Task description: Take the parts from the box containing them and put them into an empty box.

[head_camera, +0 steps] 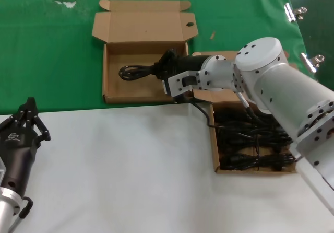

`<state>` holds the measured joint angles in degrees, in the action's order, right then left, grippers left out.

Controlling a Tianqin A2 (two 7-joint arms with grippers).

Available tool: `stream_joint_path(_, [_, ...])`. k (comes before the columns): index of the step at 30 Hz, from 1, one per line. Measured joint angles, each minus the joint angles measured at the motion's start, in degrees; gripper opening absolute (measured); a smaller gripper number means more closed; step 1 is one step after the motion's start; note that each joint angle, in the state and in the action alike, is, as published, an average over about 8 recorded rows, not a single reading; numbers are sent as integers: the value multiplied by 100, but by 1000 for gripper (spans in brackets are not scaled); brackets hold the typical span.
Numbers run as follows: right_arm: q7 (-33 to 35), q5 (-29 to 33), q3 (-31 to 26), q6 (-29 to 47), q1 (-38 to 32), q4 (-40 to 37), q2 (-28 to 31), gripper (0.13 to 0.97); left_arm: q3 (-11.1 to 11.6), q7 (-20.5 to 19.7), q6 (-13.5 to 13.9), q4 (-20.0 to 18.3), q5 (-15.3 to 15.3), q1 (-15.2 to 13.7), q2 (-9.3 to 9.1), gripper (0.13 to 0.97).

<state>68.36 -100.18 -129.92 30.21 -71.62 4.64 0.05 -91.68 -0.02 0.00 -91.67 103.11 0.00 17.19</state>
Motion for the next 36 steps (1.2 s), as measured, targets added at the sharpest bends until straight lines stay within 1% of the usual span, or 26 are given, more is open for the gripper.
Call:
stream_joint_path(5, [81, -865, -918, -251, 53, 119, -4, 171, 0, 0, 0, 0, 0, 0, 0, 140])
stream_joint_path(9, [141, -1473, -1532, -396, 63, 179, -5, 171, 0, 0, 0, 0, 0, 0, 0, 140])
stream_joint_path(11, [163, -1725, -1779, -448, 62, 196, -5, 171, 0, 0, 0, 0, 0, 0, 0, 140])
stream_joint_path(16, [214, -2190, -2251, -527, 56, 214, -5, 203, 0, 0, 0, 0, 0, 0, 0, 140])
stream_joint_path(19, [240, -2371, -2437, -548, 56, 216, -5, 222, 0, 0, 0, 0, 0, 0, 0, 140])
stream_joint_path(23, [274, -2535, -2606, -563, 66, 214, -5, 222, 0, 0, 0, 0, 0, 0, 0, 140])
stream_joint_path(31, [362, -2717, -2707, -530, 82, 197, -5, 338, 0, 0, 0, 0, 0, 0, 0, 140])
stream_joint_path(32, [376, -2731, -2693, -517, 79, 190, -5, 338, 0, 0, 0, 0, 0, 0, 0, 140])
stream_joint_path(36, [481, -2759, -2539, -439, 54, 148, -5, 429, 0, 0, 0, 0, 0, 0, 0, 140])
